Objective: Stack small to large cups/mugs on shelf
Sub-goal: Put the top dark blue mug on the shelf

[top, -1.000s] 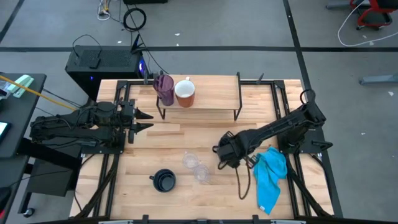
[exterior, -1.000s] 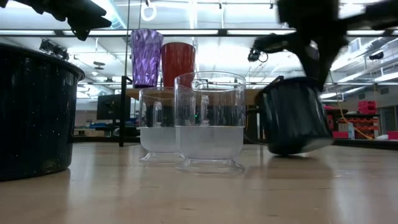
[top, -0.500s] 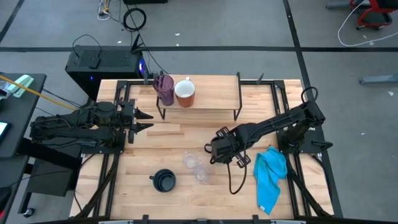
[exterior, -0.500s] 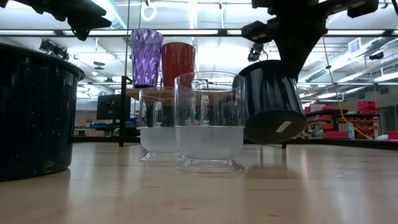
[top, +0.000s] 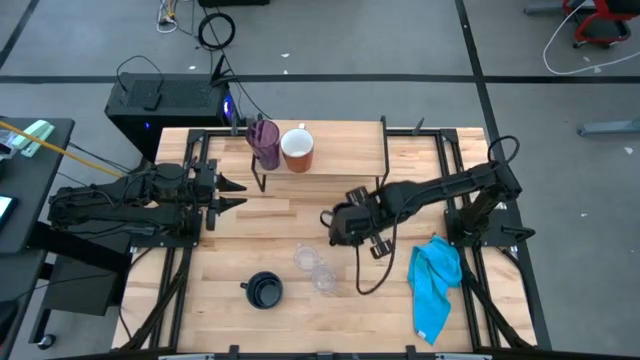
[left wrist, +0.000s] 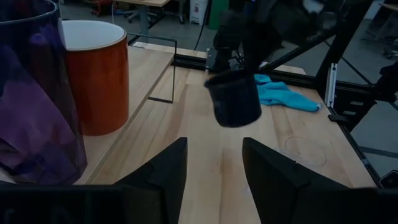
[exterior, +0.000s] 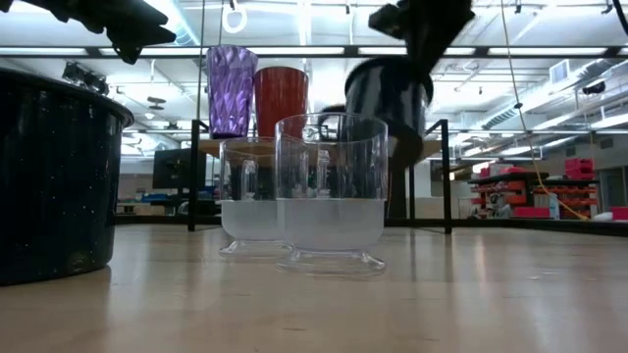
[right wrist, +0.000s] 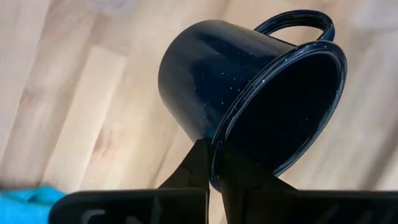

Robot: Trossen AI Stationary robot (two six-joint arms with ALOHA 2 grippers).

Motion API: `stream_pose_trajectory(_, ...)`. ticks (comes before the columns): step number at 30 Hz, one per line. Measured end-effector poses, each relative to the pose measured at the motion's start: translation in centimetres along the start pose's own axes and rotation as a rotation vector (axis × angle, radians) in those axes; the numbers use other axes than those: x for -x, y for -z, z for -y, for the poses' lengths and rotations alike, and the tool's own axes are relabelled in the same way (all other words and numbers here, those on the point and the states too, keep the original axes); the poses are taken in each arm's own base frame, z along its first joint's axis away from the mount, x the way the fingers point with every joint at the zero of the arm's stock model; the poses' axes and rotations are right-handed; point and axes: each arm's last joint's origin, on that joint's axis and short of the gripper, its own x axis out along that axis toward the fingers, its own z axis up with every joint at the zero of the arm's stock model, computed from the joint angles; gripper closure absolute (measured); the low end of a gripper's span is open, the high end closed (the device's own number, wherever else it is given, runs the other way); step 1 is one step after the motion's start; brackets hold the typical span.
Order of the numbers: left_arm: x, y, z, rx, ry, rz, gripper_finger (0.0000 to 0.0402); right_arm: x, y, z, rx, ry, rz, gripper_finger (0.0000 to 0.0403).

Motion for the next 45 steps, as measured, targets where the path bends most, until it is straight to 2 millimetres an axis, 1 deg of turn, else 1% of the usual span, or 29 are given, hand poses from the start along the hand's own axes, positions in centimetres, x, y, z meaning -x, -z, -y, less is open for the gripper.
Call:
stream_pose_trajectory(7,0.0,0.0,0.0,0.0,0.0,0.0,0.0239,3.0,0.5,2.6,-0.134,0.107,-0.014,0.0388)
stream_pose_trajectory(10,0.0,0.0,0.0,0.0,0.0,0.0,0.0239,4.0,0.7,3.6,-0.159,0.16,-0.008,0.0388)
stream_pose_trajectory(12,0.0,0.0,0.0,0.0,0.0,-0.001,0.0239,4.3,0.9,4.1,-0.171,0.179,-0.009,0.0388)
stream_pose_trajectory(16,0.0,0.0,0.0,0.004,0.0,0.0,0.0239,4.4,1.4,5.4,-0.194,0.217,-0.033,0.0388)
stream_pose_trajectory(22,0.0,0.0,0.0,0.013,0.0,-0.001,0.0239,4.1,2.3,7.8,-0.243,0.297,-0.078,0.0388)
stream_pose_trajectory(27,0.0,0.0,0.0,0.01,0.0,-0.001,0.0239,3.9,3.0,9.3,-0.213,0.327,-0.103,0.0388)
stream_pose_trajectory(34,0.0,0.0,0.0,0.006,0.0,-0.001,0.0239,3.8,3.5,10.5,-0.114,0.352,-0.141,0.0389)
stream_pose_trajectory(40,0.0,0.0,0.0,0.006,0.0,-0.001,0.0239,3.3,4.0,11.4,-0.091,0.349,-0.169,0.0389)
stream_pose_trajectory(45,0.0,0.0,0.0,0.006,0.0,0.0,0.0239,3.1,3.9,11.7,-0.096,0.354,-0.165,0.0389)
